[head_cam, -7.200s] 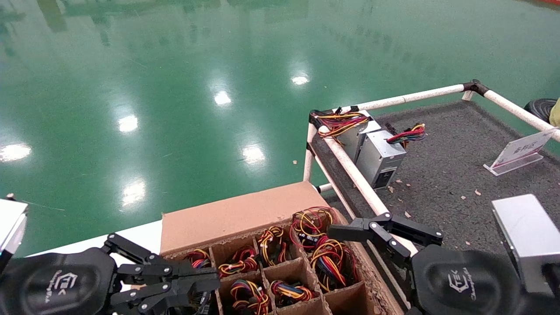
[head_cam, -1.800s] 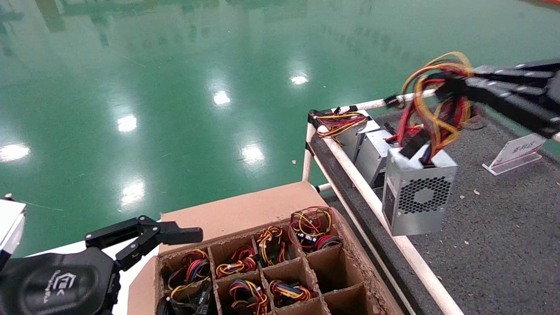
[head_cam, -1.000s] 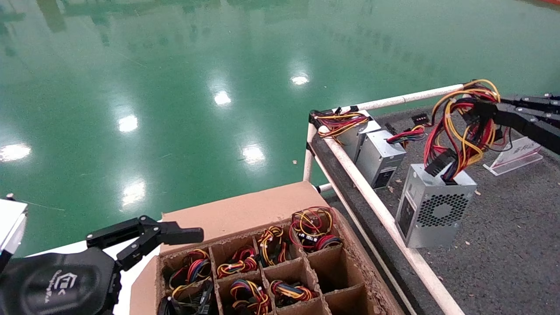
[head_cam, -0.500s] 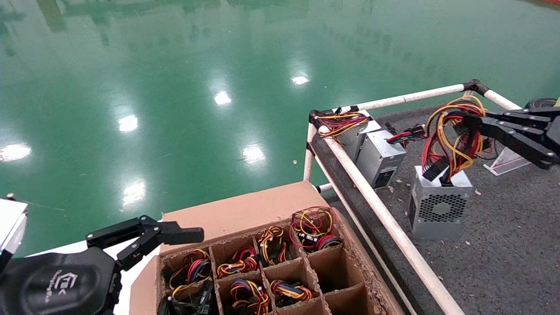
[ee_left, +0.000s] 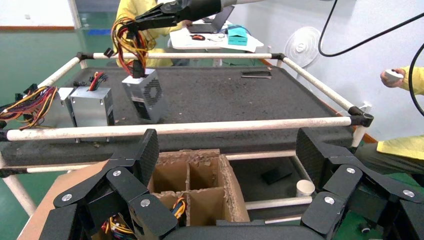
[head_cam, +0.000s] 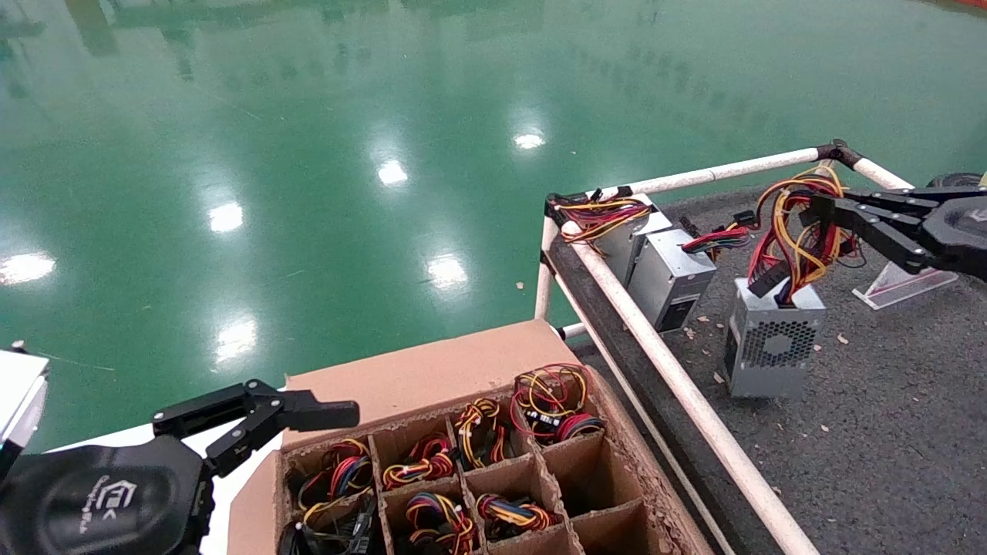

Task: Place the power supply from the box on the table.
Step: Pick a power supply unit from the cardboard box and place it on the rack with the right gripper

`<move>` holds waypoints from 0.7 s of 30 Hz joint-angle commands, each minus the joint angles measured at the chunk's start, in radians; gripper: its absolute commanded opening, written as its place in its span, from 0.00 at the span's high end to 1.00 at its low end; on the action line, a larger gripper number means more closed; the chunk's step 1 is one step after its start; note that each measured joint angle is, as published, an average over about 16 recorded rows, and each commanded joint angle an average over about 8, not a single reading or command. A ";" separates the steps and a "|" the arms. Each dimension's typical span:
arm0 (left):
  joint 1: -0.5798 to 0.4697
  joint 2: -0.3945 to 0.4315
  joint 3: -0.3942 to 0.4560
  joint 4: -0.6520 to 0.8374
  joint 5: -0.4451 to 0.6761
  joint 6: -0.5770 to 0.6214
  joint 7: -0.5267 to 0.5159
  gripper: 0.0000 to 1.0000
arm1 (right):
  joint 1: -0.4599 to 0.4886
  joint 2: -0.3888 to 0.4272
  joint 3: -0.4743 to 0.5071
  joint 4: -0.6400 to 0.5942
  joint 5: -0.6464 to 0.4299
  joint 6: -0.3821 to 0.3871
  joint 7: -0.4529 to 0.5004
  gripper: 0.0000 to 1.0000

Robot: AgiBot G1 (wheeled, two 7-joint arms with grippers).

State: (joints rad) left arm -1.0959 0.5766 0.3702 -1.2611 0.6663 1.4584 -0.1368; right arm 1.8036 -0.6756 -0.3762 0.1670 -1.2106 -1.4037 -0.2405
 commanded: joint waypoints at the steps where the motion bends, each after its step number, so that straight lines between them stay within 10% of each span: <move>1: 0.000 0.000 0.000 0.000 0.000 0.000 0.000 0.00 | 0.007 -0.012 -0.002 -0.022 -0.005 0.014 -0.012 1.00; 21: 0.000 0.000 0.000 0.000 0.000 0.000 0.000 0.00 | 0.028 -0.111 -0.003 -0.126 -0.006 0.043 -0.070 1.00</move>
State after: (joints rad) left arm -1.0960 0.5765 0.3703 -1.2611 0.6662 1.4583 -0.1367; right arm 1.8321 -0.7850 -0.3792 0.0421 -1.2167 -1.3595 -0.3099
